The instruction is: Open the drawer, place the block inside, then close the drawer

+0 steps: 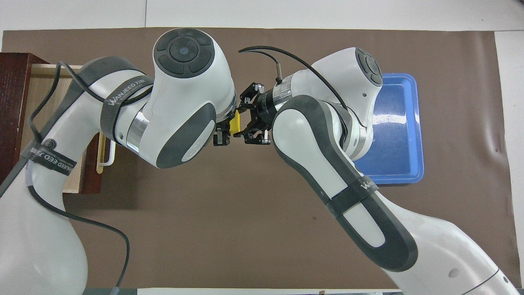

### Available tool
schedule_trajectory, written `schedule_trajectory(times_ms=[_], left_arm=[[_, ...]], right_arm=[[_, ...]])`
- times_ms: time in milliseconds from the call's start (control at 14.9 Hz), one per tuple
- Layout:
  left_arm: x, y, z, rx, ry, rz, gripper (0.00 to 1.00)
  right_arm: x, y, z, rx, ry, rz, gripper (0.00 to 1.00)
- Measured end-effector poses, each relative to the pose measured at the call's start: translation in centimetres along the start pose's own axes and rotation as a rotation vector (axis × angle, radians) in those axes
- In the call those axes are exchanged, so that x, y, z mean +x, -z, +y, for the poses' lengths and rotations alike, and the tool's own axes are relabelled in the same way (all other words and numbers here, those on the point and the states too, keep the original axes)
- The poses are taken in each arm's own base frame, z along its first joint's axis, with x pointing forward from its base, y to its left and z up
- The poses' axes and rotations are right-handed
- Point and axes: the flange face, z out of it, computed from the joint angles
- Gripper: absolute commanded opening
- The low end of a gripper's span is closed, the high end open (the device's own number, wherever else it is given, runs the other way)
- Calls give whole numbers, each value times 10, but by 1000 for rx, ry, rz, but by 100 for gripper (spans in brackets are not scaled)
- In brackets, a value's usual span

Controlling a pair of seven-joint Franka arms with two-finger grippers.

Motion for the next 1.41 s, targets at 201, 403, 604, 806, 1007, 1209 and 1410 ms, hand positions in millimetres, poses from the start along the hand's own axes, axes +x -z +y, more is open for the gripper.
schedule_trajectory(times_ms=[201, 403, 604, 806, 1007, 1209, 1410], left_arm=[[2, -1, 1, -1, 5, 1, 0], [4, -1, 3, -1, 10, 3, 0], [16, 0, 9, 7, 16, 16, 0], [60, 9, 28, 30, -11, 41, 0], [123, 42, 46, 43, -60, 30, 0], [214, 74, 59, 41, -79, -24, 0], [307, 83, 66, 39, -155, -23, 0]], right_arm=[[0, 1, -1, 7, 0, 0, 100], [3, 9, -6, 24, -5, 1, 100], [19, 38, -11, 54, 23, 64, 100], [51, 98, -5, 6, 167, 148, 100], [84, 168, 9, -70, 387, 299, 100], [100, 231, 32, -174, 661, 419, 100], [105, 284, 59, -285, 894, 510, 100]])
